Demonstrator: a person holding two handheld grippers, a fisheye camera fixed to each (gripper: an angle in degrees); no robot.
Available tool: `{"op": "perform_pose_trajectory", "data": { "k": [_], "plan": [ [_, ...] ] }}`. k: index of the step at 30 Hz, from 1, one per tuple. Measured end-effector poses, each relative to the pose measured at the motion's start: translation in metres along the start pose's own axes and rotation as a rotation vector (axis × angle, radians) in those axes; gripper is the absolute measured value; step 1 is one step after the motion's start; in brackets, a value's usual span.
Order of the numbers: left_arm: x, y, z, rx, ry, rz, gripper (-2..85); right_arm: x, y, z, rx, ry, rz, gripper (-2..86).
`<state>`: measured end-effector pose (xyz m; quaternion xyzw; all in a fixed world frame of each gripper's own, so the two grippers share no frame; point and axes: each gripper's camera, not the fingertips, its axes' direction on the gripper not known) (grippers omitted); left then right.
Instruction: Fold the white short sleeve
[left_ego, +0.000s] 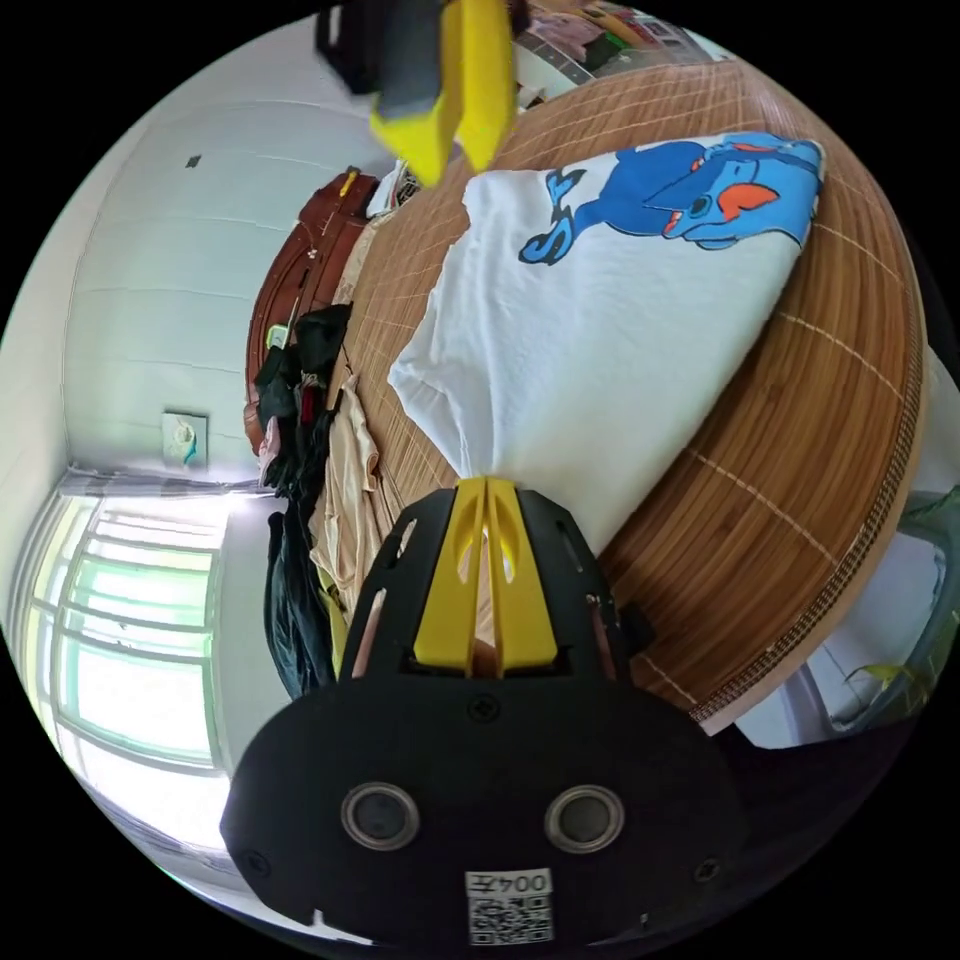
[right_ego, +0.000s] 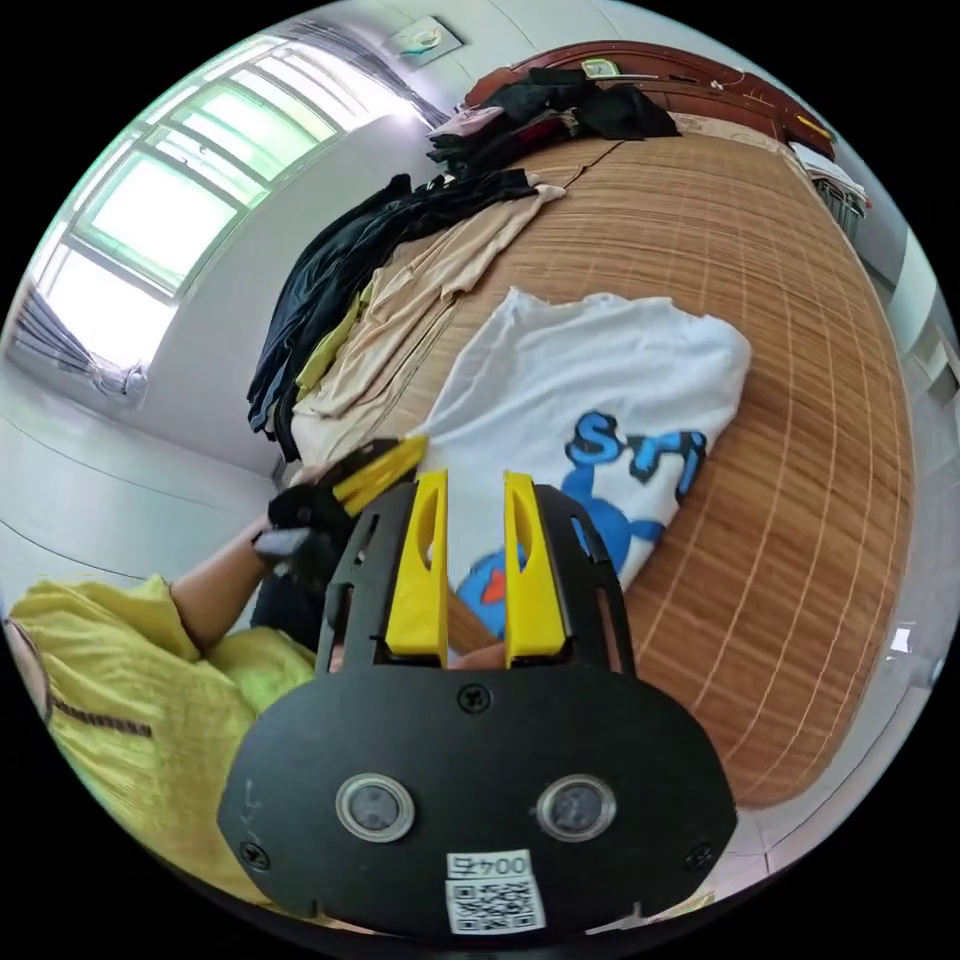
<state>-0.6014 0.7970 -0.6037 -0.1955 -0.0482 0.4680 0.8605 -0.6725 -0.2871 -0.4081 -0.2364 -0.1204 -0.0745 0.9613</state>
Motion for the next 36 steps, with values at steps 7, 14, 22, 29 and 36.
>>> {"op": "perform_pose_trajectory", "data": {
  "k": [7, 14, 22, 29, 36],
  "plan": [
    [0.001, 0.010, 0.005, 0.025, 0.005, -0.063, 0.1, -0.030, -0.184, 0.092, -0.085, 0.329, -0.256, 9.9],
    [0.004, 0.014, 0.011, 0.038, 0.009, -0.064, 0.0, -0.034, -0.267, 0.160, -0.188, 0.390, -0.528, 9.7],
    [0.011, 0.013, 0.018, 0.035, 0.001, -0.046, 0.1, -0.011, -0.302, 0.215, -0.288, 0.206, -0.528, 7.7],
    [0.015, 0.014, 0.027, 0.026, -0.003, -0.060, 0.0, 0.009, -0.286, 0.229, -0.105, 0.144, -0.364, 4.0],
    [0.019, 0.009, 0.037, 0.003, -0.008, -0.023, 0.1, 0.003, -0.262, 0.258, -0.118, 0.166, -0.256, 10.2]
  ]
}}
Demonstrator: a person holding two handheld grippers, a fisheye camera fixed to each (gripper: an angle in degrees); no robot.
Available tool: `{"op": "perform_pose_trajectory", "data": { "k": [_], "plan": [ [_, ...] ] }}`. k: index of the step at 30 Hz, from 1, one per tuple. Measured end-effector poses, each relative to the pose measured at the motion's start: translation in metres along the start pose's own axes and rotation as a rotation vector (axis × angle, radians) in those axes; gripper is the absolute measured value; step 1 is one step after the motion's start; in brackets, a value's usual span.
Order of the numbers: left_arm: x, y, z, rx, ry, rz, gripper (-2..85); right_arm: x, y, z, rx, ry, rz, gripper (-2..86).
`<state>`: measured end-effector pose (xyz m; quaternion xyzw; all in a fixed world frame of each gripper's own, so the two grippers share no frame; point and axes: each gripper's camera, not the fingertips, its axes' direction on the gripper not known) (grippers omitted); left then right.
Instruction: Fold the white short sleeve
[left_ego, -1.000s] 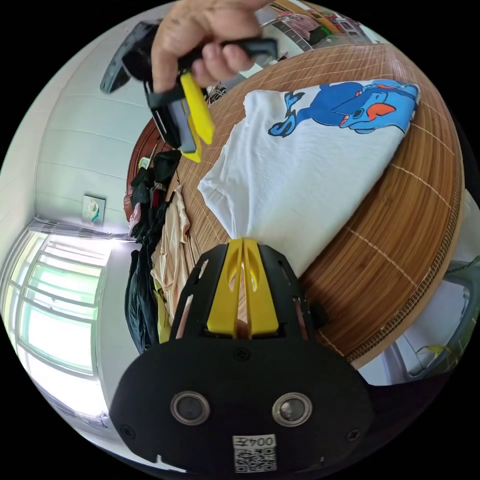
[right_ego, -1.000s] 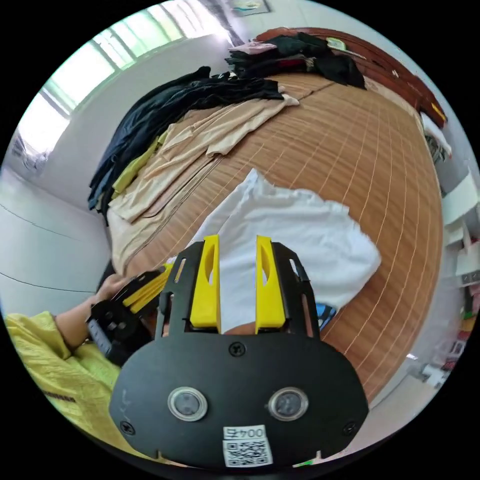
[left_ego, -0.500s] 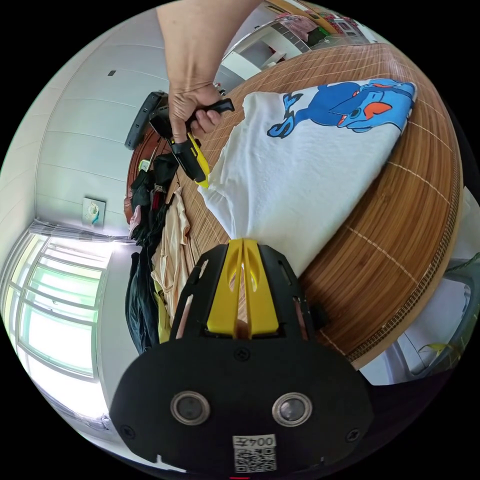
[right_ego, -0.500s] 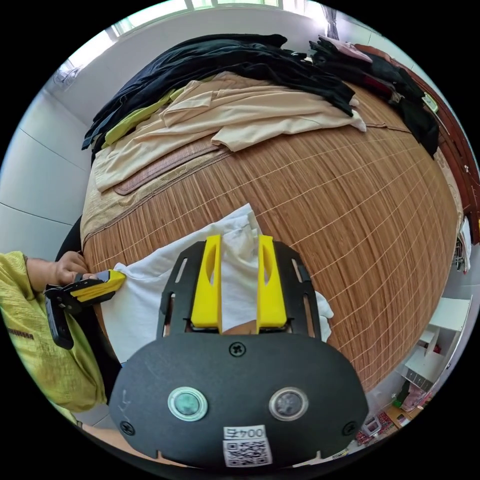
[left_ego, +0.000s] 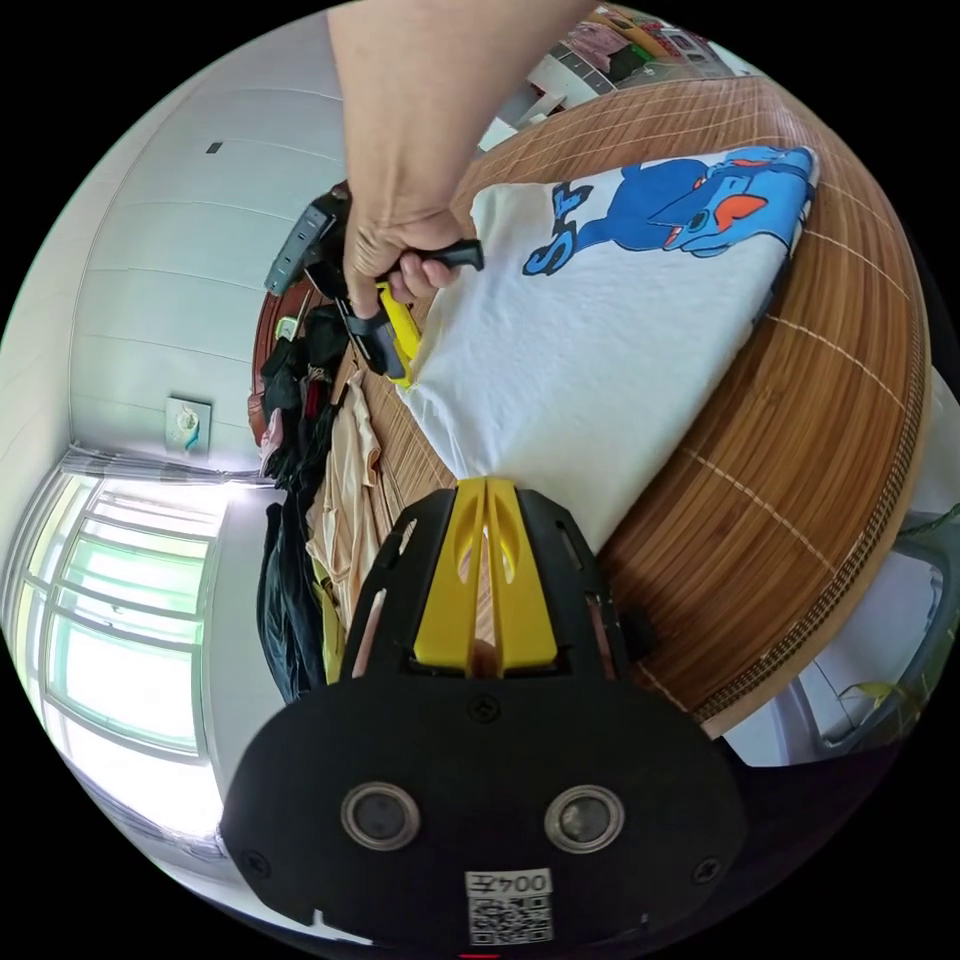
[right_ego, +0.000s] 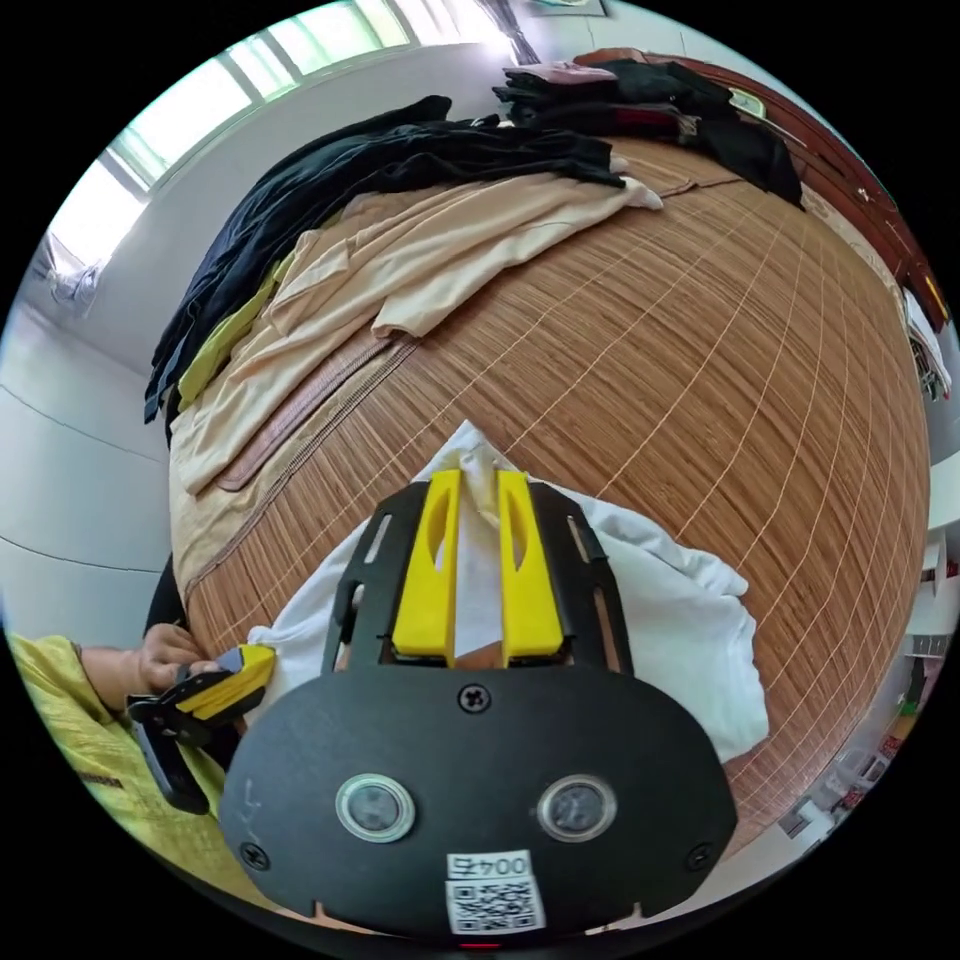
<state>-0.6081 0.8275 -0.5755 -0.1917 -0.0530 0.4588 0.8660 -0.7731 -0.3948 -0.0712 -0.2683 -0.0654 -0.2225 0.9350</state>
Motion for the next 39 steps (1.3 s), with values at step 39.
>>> {"op": "perform_pose_trajectory", "data": {
  "k": [39],
  "plan": [
    [-0.126, -0.159, 0.241, -0.190, 0.175, -0.316, 0.6, -0.136, 0.575, 0.078, 0.272, 0.033, 0.220, 6.3]
  ]
}}
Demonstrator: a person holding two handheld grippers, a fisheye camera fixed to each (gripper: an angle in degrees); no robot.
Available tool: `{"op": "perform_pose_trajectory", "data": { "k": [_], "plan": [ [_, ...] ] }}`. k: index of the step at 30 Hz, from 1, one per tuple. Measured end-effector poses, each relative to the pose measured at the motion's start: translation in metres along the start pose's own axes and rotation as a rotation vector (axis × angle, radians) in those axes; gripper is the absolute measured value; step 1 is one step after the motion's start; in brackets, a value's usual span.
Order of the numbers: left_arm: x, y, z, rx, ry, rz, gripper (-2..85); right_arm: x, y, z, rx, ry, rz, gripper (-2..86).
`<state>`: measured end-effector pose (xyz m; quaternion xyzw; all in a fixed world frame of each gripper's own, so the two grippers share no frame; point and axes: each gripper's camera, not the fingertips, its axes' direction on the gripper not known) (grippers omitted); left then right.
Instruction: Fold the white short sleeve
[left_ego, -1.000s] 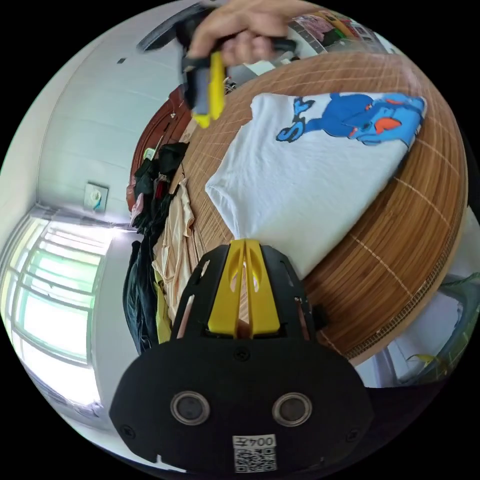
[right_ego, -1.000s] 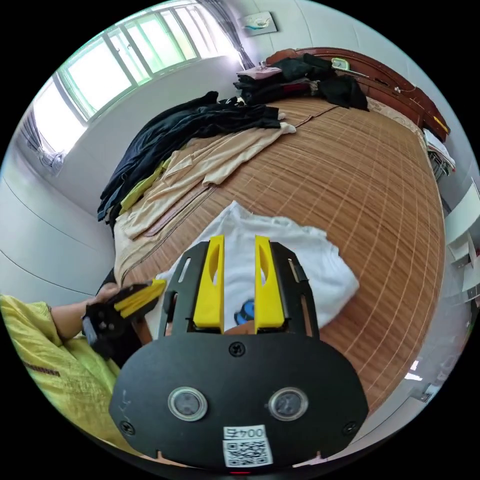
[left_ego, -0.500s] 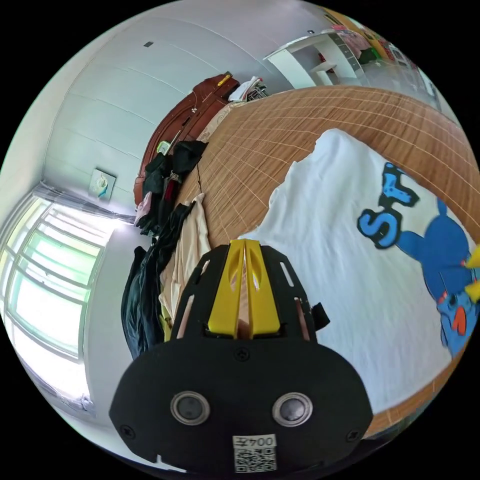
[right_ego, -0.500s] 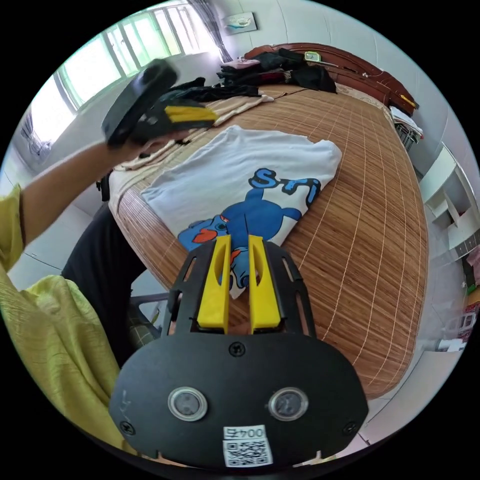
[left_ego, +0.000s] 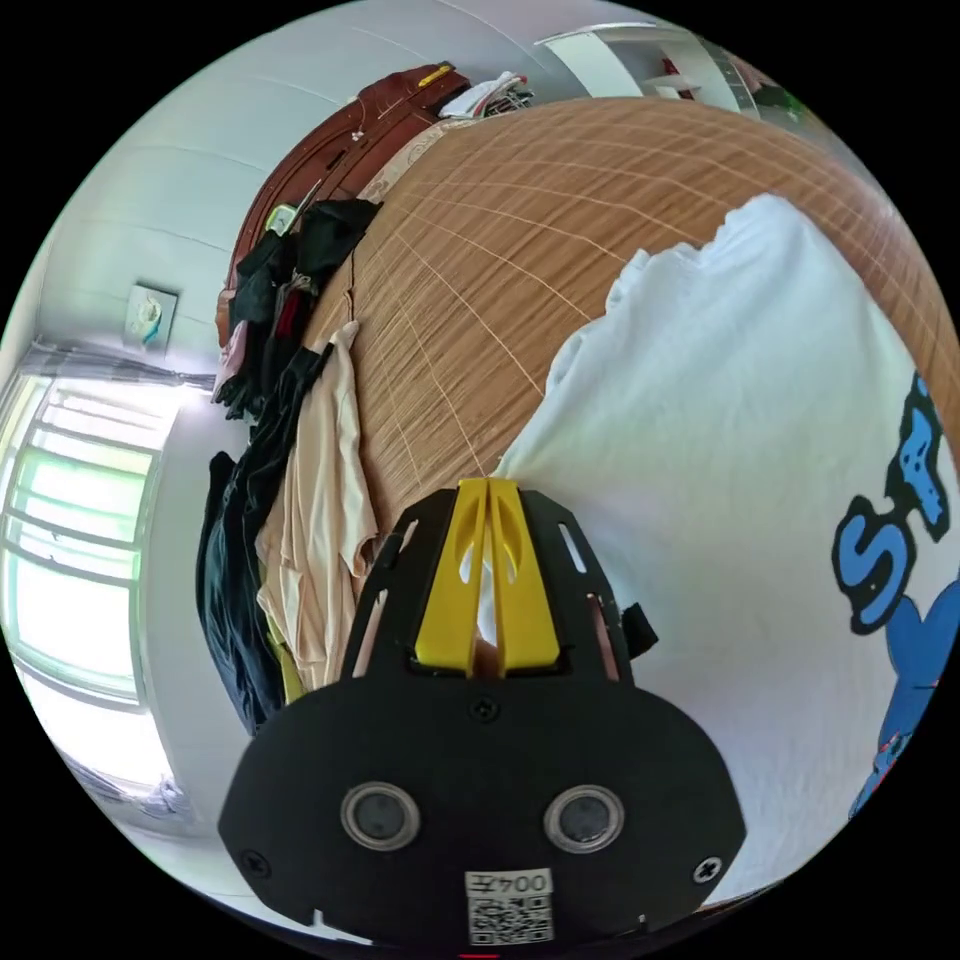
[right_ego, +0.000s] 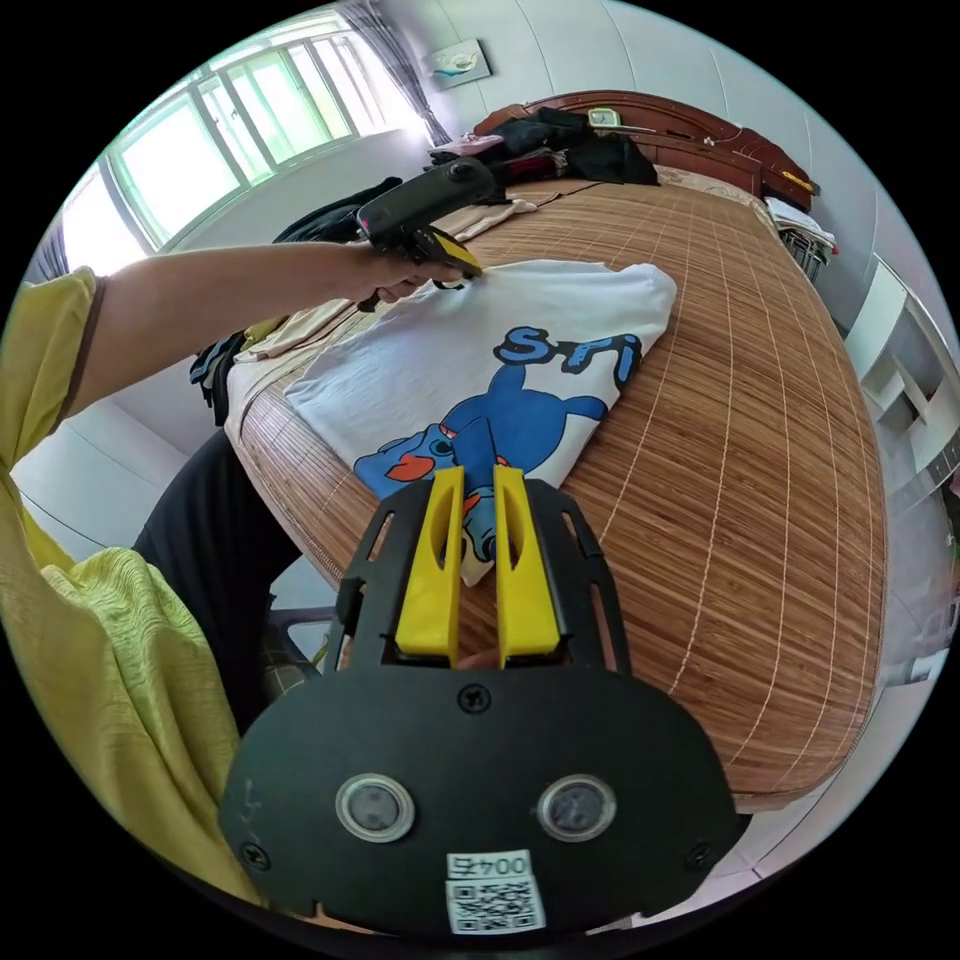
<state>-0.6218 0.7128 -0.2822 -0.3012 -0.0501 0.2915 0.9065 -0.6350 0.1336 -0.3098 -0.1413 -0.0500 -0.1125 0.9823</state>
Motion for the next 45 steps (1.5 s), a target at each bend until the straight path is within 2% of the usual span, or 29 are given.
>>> {"op": "perform_pose_trajectory", "data": {
  "k": [3, 6, 11, 14, 24, 29, 31, 35, 40, 42, 45],
  "plan": [
    [-0.012, 0.032, -0.035, 0.058, -0.030, -0.050, 0.7, 0.008, 0.019, 0.002, 0.017, -0.041, 0.012, 6.9],
    [0.020, 0.118, -0.081, 0.132, -0.080, 0.033, 0.7, 0.029, 0.029, -0.012, 0.068, -0.111, 0.072, 8.0],
    [0.095, 0.208, -0.063, 0.098, -0.165, 0.199, 0.9, 0.120, 0.028, -0.032, 0.234, -0.227, 0.306, 9.2],
    [0.120, 0.225, -0.052, 0.124, -0.262, 0.265, 0.9, 0.176, 0.011, -0.010, 0.212, -0.301, 0.427, 10.6],
    [0.140, 0.251, -0.043, 0.142, -0.279, 0.261, 0.8, 0.256, -0.058, 0.055, 0.092, -0.342, 0.546, 12.4],
    [0.147, 0.259, -0.041, 0.146, -0.282, 0.256, 0.8, 0.251, -0.085, 0.074, 0.011, -0.317, 0.503, 8.6],
    [0.150, 0.261, -0.041, 0.147, -0.287, 0.259, 0.8, 0.238, -0.096, 0.068, 0.010, -0.192, 0.450, 4.6],
    [0.157, 0.266, -0.040, 0.147, -0.295, 0.262, 0.8, 0.210, -0.102, 0.069, -0.010, 0.051, 0.347, 4.4],
    [0.165, 0.269, -0.040, 0.150, -0.305, 0.263, 0.7, 0.196, -0.104, 0.017, 0.102, 0.115, 0.376, 9.5],
    [0.168, 0.270, -0.041, 0.151, -0.307, 0.262, 0.7, 0.183, -0.100, -0.003, 0.136, 0.080, 0.343, 8.5],
    [0.171, 0.270, -0.042, 0.152, -0.309, 0.262, 0.7, 0.143, -0.095, -0.018, 0.074, 0.017, 0.237, 6.6]
  ]
}}
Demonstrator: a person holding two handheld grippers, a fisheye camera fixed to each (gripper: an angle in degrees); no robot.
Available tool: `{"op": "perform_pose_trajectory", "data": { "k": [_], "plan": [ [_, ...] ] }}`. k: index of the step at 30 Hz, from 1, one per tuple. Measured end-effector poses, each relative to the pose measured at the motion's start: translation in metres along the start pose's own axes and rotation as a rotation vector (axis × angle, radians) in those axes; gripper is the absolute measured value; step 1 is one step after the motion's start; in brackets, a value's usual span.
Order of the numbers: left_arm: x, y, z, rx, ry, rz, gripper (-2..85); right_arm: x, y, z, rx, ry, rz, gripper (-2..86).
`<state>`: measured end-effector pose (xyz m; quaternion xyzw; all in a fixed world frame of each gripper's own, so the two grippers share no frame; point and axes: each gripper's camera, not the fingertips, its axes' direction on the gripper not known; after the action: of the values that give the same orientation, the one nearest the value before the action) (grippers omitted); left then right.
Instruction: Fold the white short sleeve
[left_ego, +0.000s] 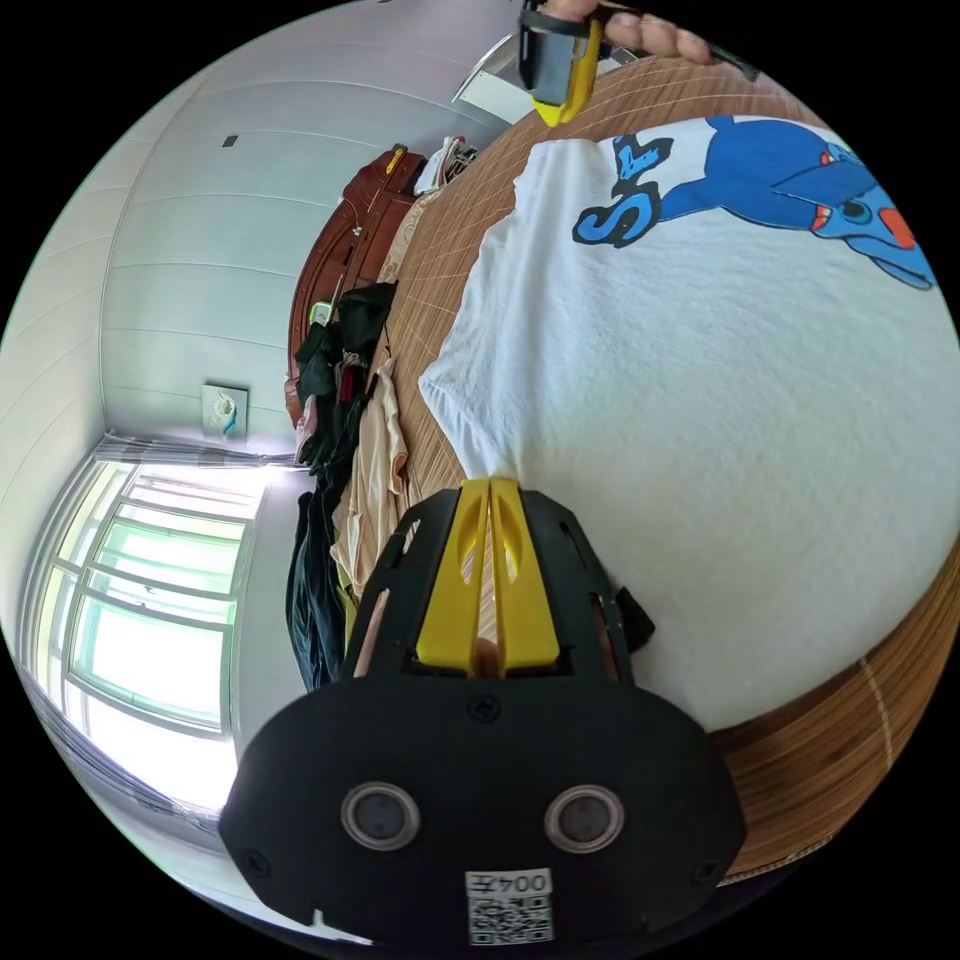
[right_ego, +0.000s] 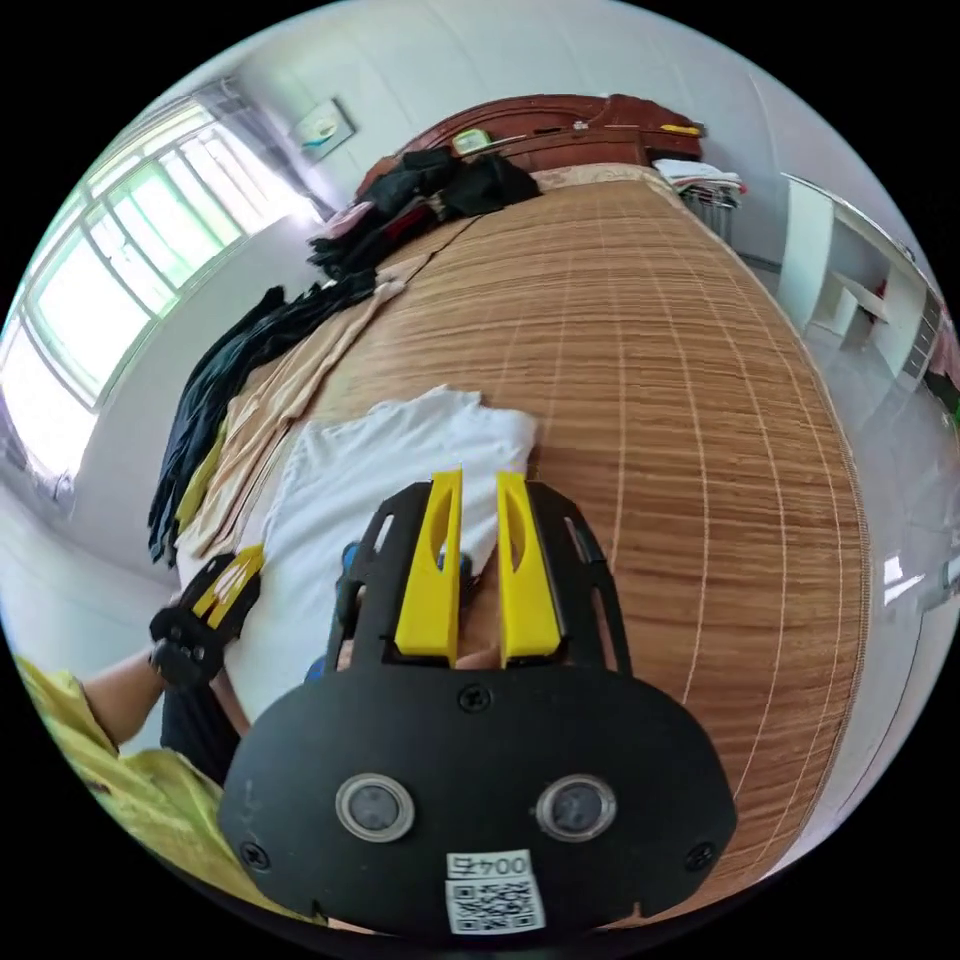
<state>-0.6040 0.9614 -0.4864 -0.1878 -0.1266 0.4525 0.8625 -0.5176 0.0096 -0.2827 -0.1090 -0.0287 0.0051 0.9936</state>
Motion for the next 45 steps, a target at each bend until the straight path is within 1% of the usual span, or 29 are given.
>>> {"op": "perform_pose_trajectory", "data": {
  "k": [5, 8, 10, 12, 14, 16, 17, 19, 21, 24, 27, 30, 32, 34, 38, 40, 42, 45],
  "plan": [
    [0.004, -0.005, -0.005, 0.002, 0.000, 0.001, 0.7, -0.056, 0.019, -0.020, -0.085, -0.006, -0.136, 7.4],
    [0.004, -0.009, -0.008, 0.000, 0.007, 0.001, 0.7, -0.079, 0.018, -0.021, -0.181, 0.061, -0.238, 9.3],
    [0.004, -0.012, -0.010, -0.002, 0.011, 0.002, 0.7, -0.080, 0.016, -0.015, -0.276, 0.156, -0.297, 10.3],
    [0.002, -0.016, -0.012, -0.005, 0.024, -0.001, 0.7, -0.079, 0.005, -0.035, -0.269, 0.148, -0.286, 11.1],
    [-0.013, -0.021, -0.016, -0.010, 0.080, -0.026, 0.7, -0.080, -0.001, -0.060, -0.253, 0.138, -0.282, 11.5],
    [-0.044, -0.025, -0.021, -0.013, 0.133, -0.111, 0.8, -0.083, 0.005, -0.096, -0.238, 0.061, -0.274, 11.0],
    [-0.068, -0.029, -0.024, -0.013, 0.139, -0.179, 0.8, -0.085, 0.009, -0.104, -0.238, 0.046, -0.274, 10.8],
    [-0.100, -0.041, -0.024, -0.004, 0.176, -0.250, 0.8, -0.090, 0.028, -0.130, -0.233, 0.024, -0.282, 9.8],
    [-0.125, -0.075, -0.015, -0.004, 0.232, -0.267, 0.9, -0.094, 0.040, -0.144, -0.224, 0.015, -0.278, 9.1],
    [-0.130, -0.121, -0.002, -0.016, 0.226, -0.247, 0.8, -0.102, 0.045, -0.162, -0.199, 0.004, -0.282, 8.3],
    [-0.109, -0.182, 0.025, -0.058, 0.227, -0.173, 0.8, -0.111, 0.041, -0.174, -0.189, -0.007, -0.302, 7.6],
    [-0.088, -0.210, 0.041, -0.089, 0.210, -0.125, 0.7, -0.116, 0.038, -0.179, -0.220, 0.005, -0.322, 7.1],
    [-0.070, -0.224, 0.062, -0.154, 0.231, -0.101, 0.6, -0.117, 0.040, -0.180, -0.248, 0.039, -0.344, 6.9],
    [-0.064, -0.224, 0.060, -0.121, 0.236, -0.112, 0.5, -0.115, 0.043, -0.194, -0.206, 0.041, -0.331, 6.7],
    [-0.053, -0.235, 0.035, -0.095, 0.177, -0.078, 0.6, -0.117, 0.049, -0.212, -0.150, 0.071, -0.332, 6.7],
    [-0.076, -0.235, 0.015, -0.076, 0.227, -0.122, 0.7, -0.109, 0.043, -0.228, -0.138, 0.031, -0.295, 6.6],
    [-0.109, -0.221, -0.018, -0.027, 0.261, -0.220, 0.7, -0.104, 0.039, -0.246, -0.135, 0.004, -0.272, 6.8],
    [-0.138, -0.157, -0.107, 0.081, 0.436, -0.278, 0.8, -0.100, 0.045, -0.284, -0.052, -0.025, -0.245, 6.8]
  ]
}}
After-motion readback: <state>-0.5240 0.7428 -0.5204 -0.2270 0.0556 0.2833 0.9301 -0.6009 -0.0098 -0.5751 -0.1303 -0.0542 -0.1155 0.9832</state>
